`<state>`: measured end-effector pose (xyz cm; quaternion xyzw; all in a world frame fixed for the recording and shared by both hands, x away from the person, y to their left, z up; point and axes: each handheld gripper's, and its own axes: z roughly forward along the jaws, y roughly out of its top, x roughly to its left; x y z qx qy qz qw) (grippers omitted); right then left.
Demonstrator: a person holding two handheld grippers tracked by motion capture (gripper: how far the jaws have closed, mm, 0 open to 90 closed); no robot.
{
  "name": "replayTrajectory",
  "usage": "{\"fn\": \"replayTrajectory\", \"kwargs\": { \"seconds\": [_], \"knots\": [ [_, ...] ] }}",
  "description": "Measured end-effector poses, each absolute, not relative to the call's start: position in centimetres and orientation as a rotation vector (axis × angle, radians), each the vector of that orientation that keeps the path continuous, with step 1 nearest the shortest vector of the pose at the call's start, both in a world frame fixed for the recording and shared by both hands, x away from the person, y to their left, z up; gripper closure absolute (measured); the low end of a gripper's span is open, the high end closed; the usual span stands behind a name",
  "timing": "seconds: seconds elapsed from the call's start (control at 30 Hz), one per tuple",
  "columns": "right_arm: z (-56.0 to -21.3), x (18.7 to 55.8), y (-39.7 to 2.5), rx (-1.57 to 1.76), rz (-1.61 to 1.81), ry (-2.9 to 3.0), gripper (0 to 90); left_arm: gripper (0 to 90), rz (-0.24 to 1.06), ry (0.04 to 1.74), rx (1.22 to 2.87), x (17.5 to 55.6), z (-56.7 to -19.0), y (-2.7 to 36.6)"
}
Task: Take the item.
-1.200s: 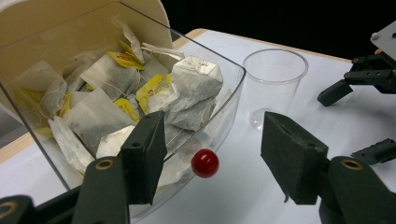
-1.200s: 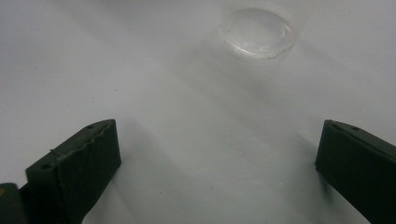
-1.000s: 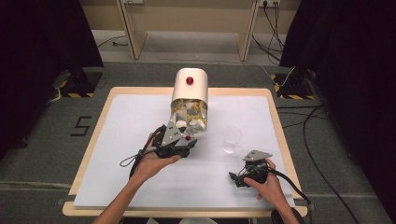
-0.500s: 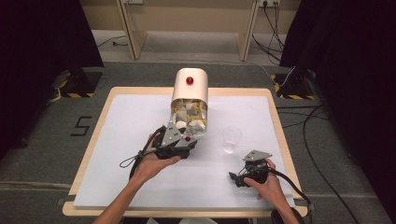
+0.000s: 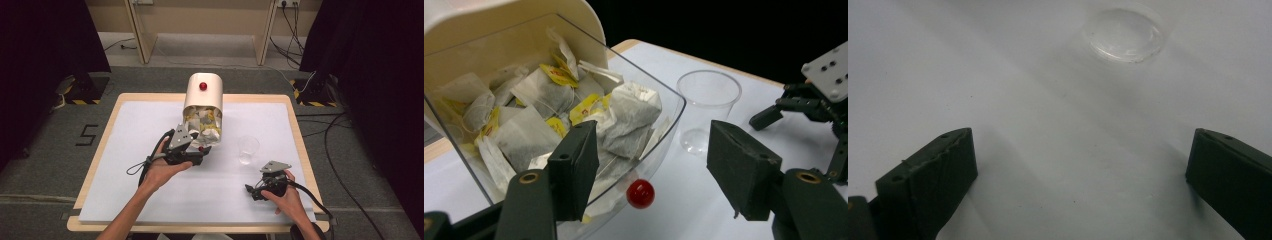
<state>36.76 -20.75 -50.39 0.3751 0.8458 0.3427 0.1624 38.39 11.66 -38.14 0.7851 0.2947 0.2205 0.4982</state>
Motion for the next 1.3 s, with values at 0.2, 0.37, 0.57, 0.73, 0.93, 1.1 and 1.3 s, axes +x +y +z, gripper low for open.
{"fn": "replayTrajectory", "kwargs": {
  "seconds": [0.2,0.37,0.57,0.73,0.93,1.1,1.3],
  "knots": [
    [-50.4,36.8,-20.7,1.072,0.979,2.412,0.6,38.8,0.523,0.736,1.892,39.6,-37.6,11.6],
    [-50.4,36.8,-20.7,1.072,0.979,2.412,0.6,41.5,0.511,0.742,1.914,41.0,-37.2,11.1],
    [-50.4,36.8,-20.8,1.069,0.978,2.412,0.6,45.9,0.486,0.754,1.968,42.6,-37.5,10.2],
    [-50.4,36.8,-20.8,1.07,0.978,2.412,0.6,48.7,0.467,0.758,1.993,43.1,-37.8,9.8],
    [-50.4,36.8,-20.8,1.069,0.978,2.412,0.6,54.5,0.453,0.782,2.022,43.8,-38.2,9.4],
    [-50.4,36.8,-20.8,1.07,0.978,2.412,0.6,61.3,0.439,0.792,2.039,44.3,-38.6,9.2],
    [-50.4,36.8,-20.8,1.07,0.978,2.412,0.6,79.1,0.457,0.81,2.027,44.5,-38.5,9.2]
  ]
}}
